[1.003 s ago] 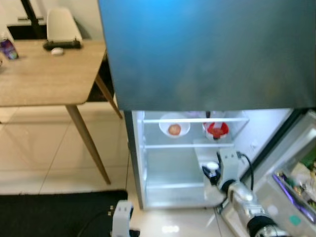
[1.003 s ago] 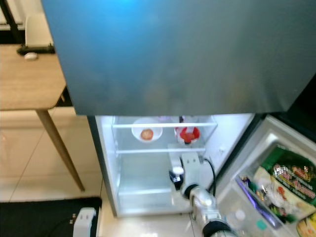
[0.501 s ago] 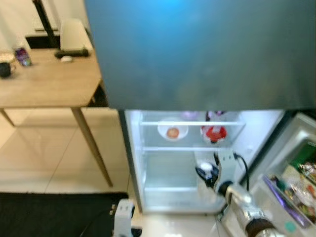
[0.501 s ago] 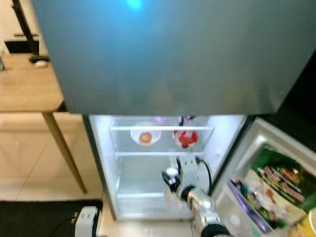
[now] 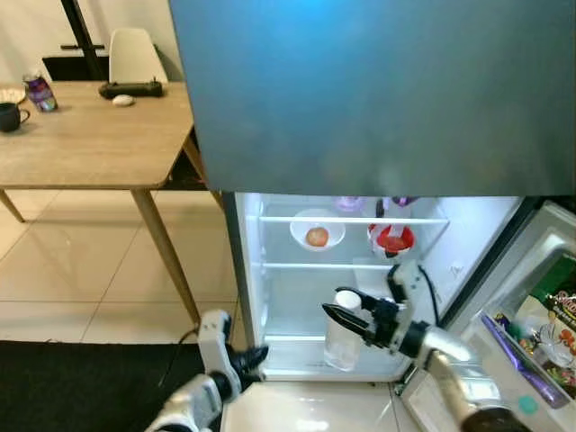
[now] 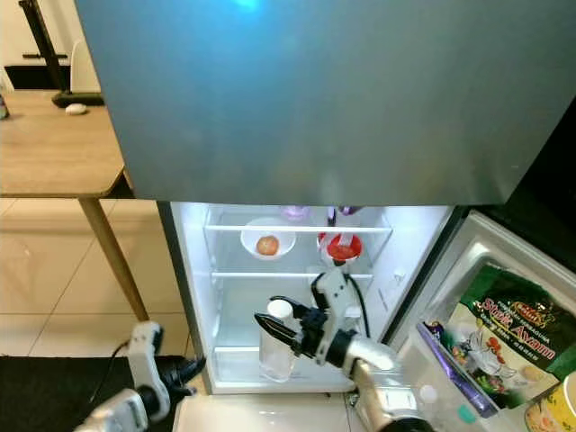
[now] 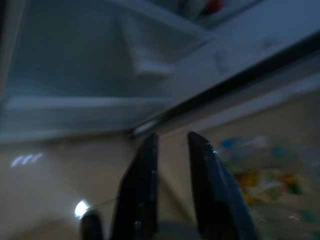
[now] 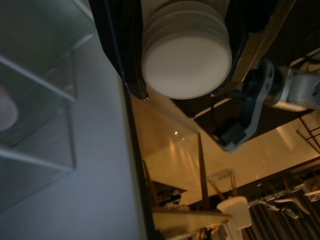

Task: Restocking fridge

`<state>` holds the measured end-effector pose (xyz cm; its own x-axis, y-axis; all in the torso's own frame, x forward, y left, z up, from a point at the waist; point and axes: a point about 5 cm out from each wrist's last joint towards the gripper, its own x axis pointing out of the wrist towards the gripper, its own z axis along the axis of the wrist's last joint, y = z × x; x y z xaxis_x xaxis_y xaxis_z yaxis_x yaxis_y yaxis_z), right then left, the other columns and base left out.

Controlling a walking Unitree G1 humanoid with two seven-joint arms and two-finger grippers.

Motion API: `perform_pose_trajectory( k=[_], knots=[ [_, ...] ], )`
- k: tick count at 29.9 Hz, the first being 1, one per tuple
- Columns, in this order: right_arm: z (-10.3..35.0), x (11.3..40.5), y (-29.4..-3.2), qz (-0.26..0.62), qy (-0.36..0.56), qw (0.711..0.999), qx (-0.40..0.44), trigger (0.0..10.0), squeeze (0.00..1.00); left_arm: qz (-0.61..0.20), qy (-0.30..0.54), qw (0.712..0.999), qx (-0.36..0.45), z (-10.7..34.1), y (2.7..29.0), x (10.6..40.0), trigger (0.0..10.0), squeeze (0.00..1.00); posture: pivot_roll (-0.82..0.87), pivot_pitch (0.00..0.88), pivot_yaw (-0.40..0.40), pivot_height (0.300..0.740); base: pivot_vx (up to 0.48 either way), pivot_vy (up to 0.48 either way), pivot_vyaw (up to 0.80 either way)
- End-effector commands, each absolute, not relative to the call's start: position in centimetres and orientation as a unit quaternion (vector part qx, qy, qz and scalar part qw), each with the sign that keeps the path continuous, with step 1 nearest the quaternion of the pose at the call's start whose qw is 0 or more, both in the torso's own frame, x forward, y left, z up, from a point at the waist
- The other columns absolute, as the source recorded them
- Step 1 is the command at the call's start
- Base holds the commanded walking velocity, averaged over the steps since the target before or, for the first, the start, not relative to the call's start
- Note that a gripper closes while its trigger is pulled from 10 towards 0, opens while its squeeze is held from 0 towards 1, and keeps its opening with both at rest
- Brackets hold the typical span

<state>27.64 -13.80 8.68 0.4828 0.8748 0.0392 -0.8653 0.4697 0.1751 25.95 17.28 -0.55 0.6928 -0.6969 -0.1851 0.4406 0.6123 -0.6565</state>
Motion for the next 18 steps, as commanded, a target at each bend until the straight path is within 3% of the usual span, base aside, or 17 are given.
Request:
perform_pose_trajectory(
  k=[1,9,11,18],
  knots=[
    [10.3,27.5,-14.0,0.532,0.002,0.841,0.096,10.0,0.00,-0.423,0.196,0.825,-0.320,0.8,17.6,25.8,10.0,1.00,-0.07,0.000,-0.021,0.740,0.000,0.000,0.00],
    [11.2,27.1,-14.8,0.554,0.000,0.828,0.089,10.0,0.00,-0.543,0.172,0.765,-0.300,3.2,19.1,25.3,10.0,1.00,-0.07,0.000,-0.019,0.740,0.000,0.000,0.00],
    [11.3,26.9,-14.9,0.567,0.006,0.819,0.080,10.0,0.00,-0.588,0.177,0.745,-0.262,4.3,19.5,25.2,10.0,1.00,-0.06,0.000,-0.017,0.740,0.000,0.000,0.00],
    [12.9,26.5,-14.0,0.603,0.006,0.794,0.077,10.0,0.00,-0.652,0.172,0.707,-0.214,6.8,18.5,25.2,10.0,1.00,-0.06,0.000,-0.018,0.740,0.000,0.000,0.00]
  ],
)
